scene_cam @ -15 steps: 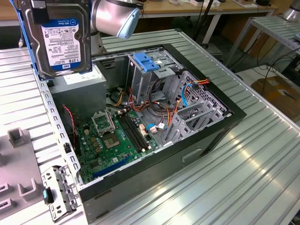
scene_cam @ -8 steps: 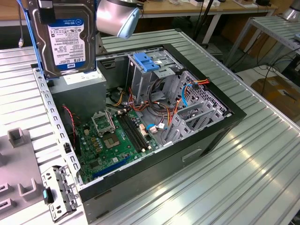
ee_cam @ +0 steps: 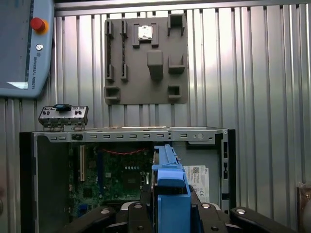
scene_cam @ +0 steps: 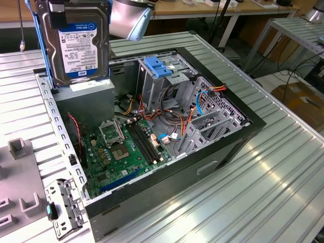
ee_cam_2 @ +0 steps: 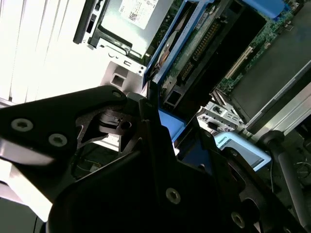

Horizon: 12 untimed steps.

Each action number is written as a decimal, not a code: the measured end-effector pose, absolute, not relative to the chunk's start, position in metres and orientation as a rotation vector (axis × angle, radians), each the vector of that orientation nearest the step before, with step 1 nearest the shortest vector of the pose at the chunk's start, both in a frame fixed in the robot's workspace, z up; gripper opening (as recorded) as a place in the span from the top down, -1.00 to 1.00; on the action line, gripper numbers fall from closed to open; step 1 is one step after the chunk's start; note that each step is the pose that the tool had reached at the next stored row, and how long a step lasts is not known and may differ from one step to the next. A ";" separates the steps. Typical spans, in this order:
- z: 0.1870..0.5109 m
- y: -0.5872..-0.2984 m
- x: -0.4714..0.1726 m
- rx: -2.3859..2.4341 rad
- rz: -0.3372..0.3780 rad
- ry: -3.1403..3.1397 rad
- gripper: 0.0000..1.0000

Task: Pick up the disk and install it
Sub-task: 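Pick up the disk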

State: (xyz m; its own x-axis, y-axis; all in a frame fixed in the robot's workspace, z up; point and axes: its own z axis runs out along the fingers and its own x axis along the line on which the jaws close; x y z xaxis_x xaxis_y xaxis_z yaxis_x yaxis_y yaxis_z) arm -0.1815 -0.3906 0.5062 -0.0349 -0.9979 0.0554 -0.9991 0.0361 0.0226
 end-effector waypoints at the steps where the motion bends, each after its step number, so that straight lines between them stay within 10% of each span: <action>1: 0.506 -0.391 -0.180 2.143 0.034 -2.220 0.26; 12: 0.506 -0.392 -0.168 2.143 0.034 -2.220 0.26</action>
